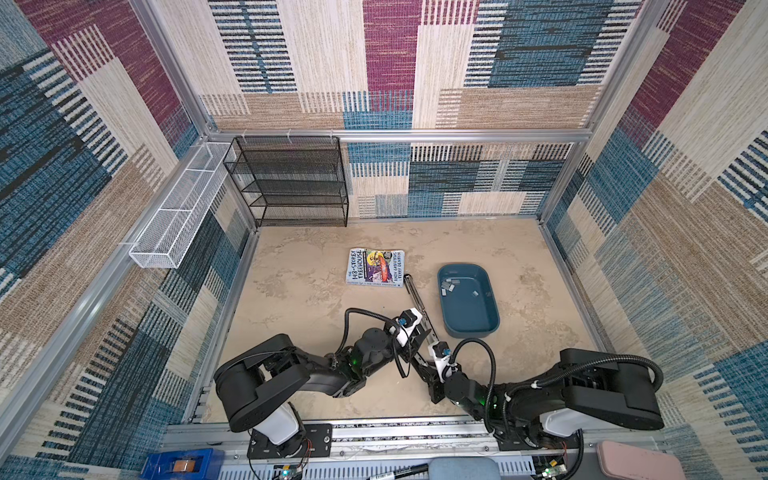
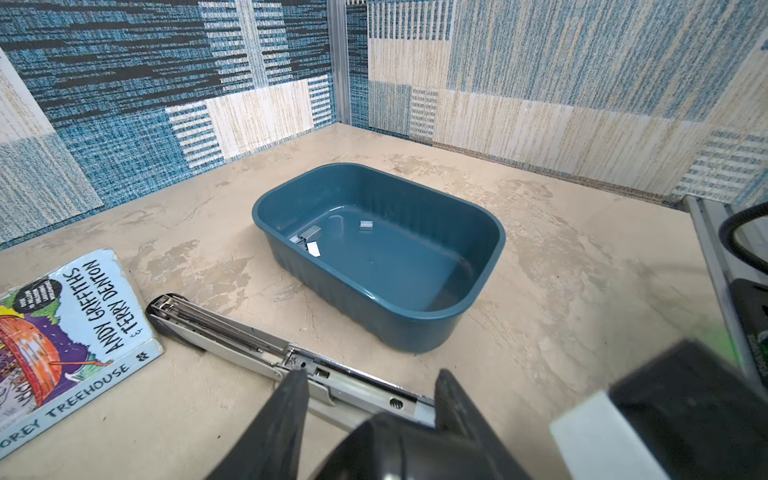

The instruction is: Load the staples into the stapler

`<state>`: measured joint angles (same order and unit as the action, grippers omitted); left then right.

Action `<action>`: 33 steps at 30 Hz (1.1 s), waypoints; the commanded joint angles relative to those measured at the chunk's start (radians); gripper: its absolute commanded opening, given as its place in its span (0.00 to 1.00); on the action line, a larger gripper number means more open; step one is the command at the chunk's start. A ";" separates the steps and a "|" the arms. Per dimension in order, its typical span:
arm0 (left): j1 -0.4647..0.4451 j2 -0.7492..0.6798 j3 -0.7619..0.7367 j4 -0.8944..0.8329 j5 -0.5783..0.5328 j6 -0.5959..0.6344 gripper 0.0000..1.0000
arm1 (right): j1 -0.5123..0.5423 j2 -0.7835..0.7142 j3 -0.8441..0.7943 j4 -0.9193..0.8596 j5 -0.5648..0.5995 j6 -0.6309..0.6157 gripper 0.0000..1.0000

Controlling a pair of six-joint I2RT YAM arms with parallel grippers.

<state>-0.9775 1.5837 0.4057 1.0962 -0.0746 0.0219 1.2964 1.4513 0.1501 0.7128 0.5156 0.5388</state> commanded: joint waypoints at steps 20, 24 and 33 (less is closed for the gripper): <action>-0.050 0.085 -0.045 0.008 -0.099 0.089 0.74 | -0.001 -0.001 -0.091 0.109 0.068 0.081 0.26; -0.053 0.095 -0.048 0.014 -0.096 0.087 0.80 | 0.000 0.013 -0.102 0.146 0.073 0.079 0.29; -0.056 0.103 -0.049 0.015 -0.086 0.076 0.91 | 0.003 0.017 -0.098 0.147 0.069 0.075 0.28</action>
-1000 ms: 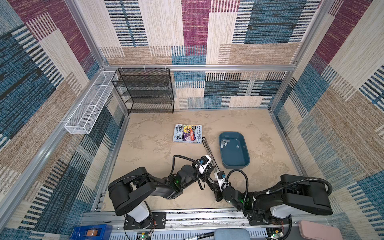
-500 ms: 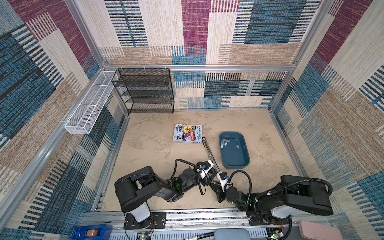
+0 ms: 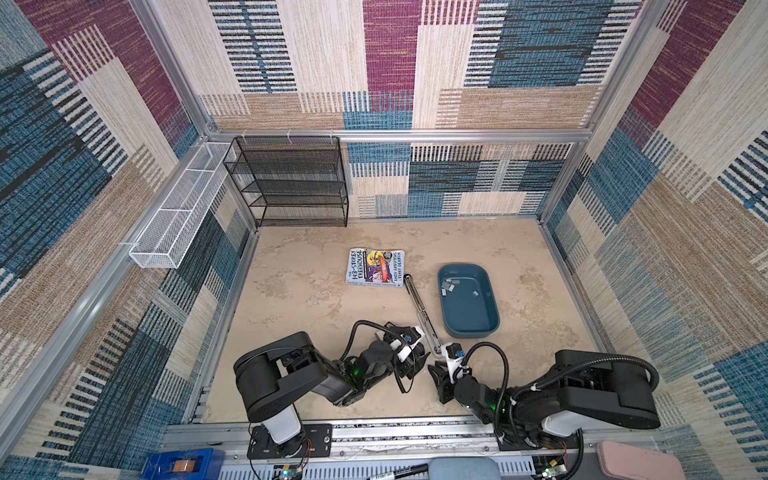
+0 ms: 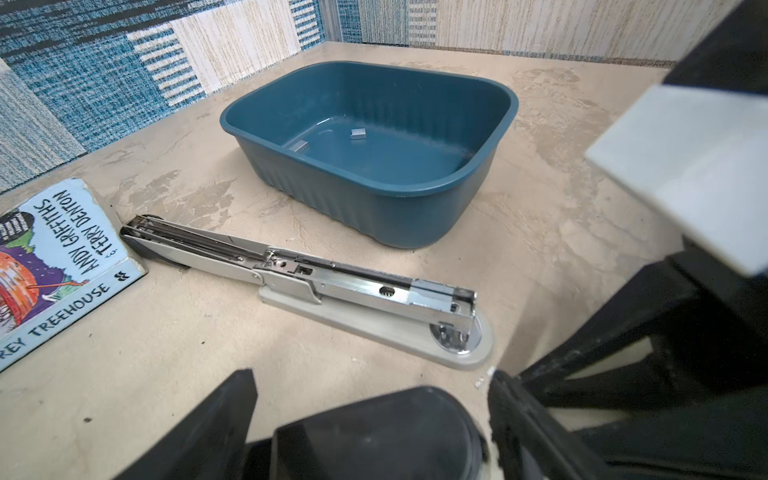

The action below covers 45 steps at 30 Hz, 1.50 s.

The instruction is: Load the staples into the stapler

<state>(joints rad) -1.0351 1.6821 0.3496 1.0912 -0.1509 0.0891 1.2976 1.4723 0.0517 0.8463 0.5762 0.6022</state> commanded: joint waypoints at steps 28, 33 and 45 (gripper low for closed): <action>0.002 -0.263 0.083 -0.370 -0.197 -0.176 0.94 | 0.003 -0.416 0.210 -0.483 0.074 0.007 0.37; 0.002 -0.214 0.092 -0.356 -0.222 -0.171 0.94 | -0.005 -0.316 0.256 -0.490 0.063 0.024 0.33; 0.003 -0.108 0.088 -0.304 -0.246 -0.167 0.93 | -0.069 -0.131 0.313 -0.483 -0.033 0.059 0.24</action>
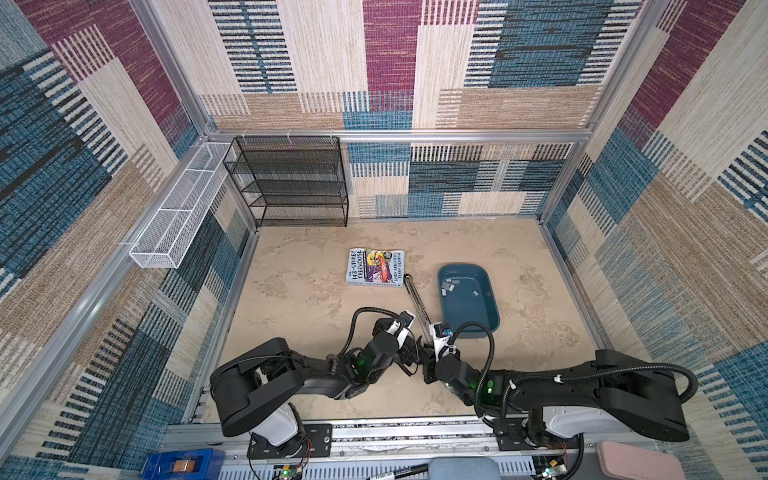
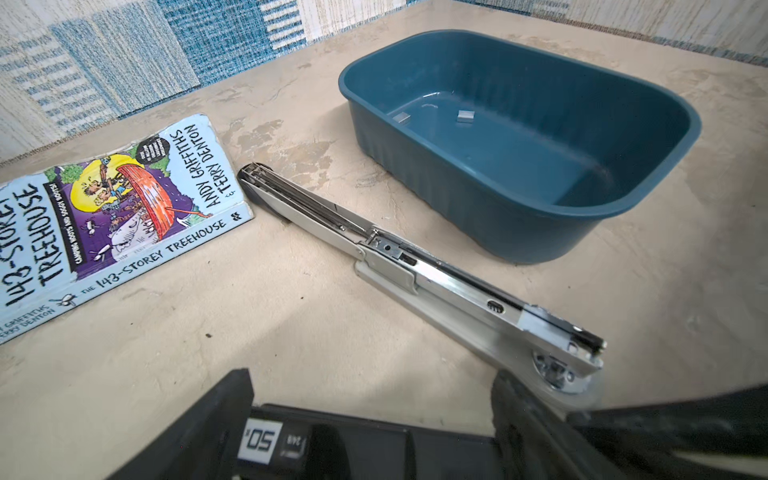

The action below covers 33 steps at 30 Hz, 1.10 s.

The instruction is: Load the staples into the stapler

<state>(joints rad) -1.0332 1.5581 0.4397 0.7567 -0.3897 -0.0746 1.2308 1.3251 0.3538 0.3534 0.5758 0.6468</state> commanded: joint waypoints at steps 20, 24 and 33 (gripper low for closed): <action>0.001 0.014 0.019 0.016 -0.028 0.016 0.93 | -0.004 -0.039 0.037 -0.115 0.025 0.050 0.33; 0.001 -0.070 0.057 -0.068 -0.041 0.007 0.94 | -0.007 -0.092 0.063 -0.245 0.081 0.092 0.37; 0.056 -0.133 0.201 -0.379 -0.057 -0.168 0.99 | -0.057 -0.141 0.039 -0.386 0.090 0.186 0.40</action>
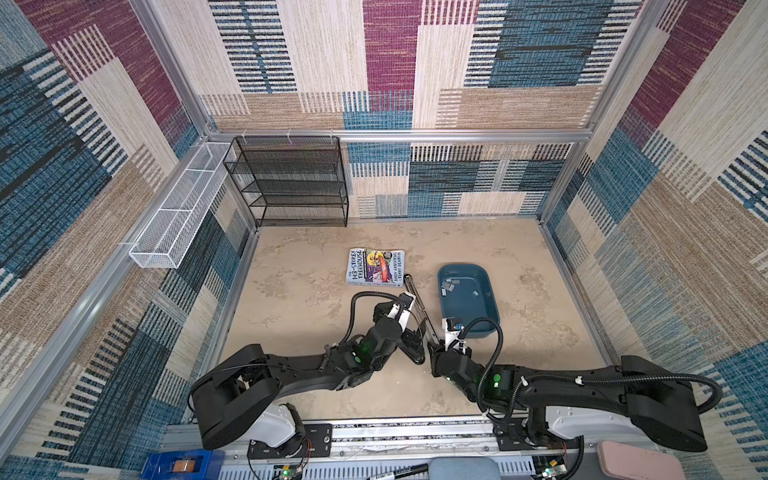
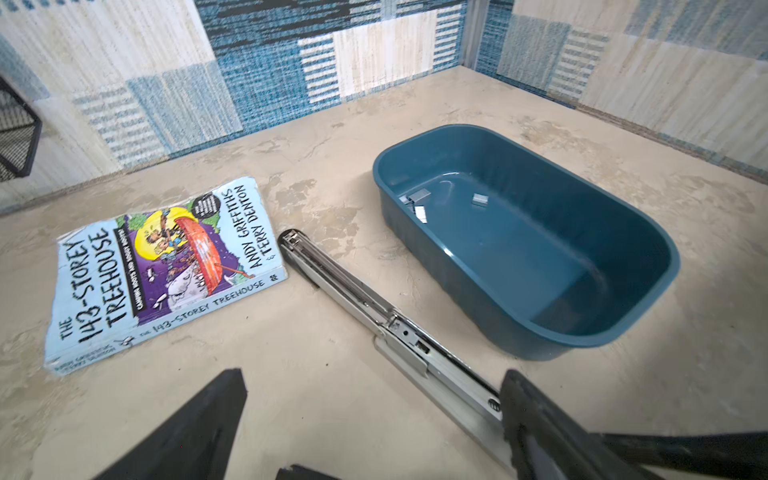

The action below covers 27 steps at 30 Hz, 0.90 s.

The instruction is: Load the staples into the stapler

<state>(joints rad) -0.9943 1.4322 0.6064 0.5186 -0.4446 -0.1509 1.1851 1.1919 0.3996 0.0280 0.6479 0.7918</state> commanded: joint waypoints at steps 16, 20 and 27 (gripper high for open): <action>0.107 -0.066 0.031 -0.227 0.150 -0.207 0.99 | -0.058 0.196 0.038 0.040 -0.067 -0.011 0.44; 0.129 -0.064 0.028 -0.233 0.191 -0.215 0.99 | -0.080 0.276 0.058 0.063 -0.078 -0.026 0.42; 0.218 -0.046 0.037 -0.249 0.306 -0.281 0.99 | -0.095 0.314 0.068 0.084 -0.074 -0.031 0.39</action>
<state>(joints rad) -0.8001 1.3773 0.6365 0.2741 -0.2165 -0.3637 1.0916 1.4948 0.4625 0.1146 0.5903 0.7685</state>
